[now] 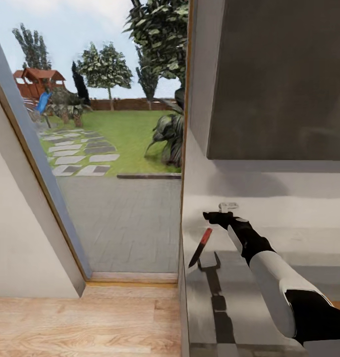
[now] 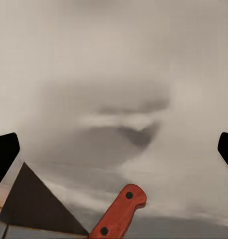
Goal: In the kitchen, take the Vidalia onion out of the sink, dice it on the chopping board with the paring knife, put the diced onion into the bowl on the countertop, then place both the paring knife and the chopping board into the sink.
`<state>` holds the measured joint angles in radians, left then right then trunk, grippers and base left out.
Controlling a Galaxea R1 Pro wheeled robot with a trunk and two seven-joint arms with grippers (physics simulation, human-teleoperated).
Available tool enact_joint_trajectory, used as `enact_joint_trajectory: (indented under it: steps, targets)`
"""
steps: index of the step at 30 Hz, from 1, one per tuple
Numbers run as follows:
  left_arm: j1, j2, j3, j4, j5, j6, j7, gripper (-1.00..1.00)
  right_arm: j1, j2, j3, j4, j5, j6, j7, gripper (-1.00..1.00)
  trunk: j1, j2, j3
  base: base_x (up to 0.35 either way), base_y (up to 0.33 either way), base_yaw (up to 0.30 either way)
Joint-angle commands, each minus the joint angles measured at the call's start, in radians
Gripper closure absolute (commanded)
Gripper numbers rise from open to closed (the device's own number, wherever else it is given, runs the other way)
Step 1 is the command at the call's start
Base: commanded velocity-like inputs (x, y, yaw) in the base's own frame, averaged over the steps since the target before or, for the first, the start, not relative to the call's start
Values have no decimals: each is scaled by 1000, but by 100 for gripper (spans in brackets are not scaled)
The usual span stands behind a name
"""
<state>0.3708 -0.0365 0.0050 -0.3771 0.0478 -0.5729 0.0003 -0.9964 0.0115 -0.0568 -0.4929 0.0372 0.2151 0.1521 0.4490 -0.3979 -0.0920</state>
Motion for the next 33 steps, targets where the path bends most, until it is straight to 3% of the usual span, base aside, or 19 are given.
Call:
enact_joint_trajectory:
  steps: [1,16,33]
  targets:
    - [0,0,0,-2,5,-1,0,-100,-1,1,-6,-2,4,6,6,-100,1,-2,-2,195,0,1]
    - [0,-2,0,-2,6,-1,0,-100,-1,0,-6,-1,4,6,6,-100,1,-2,-4,44,0,0]
    - [0,-4,0,-2,5,-1,0,-100,-1,-4,-6,3,4,7,6,-100,1,-2,-30,0,0,0]
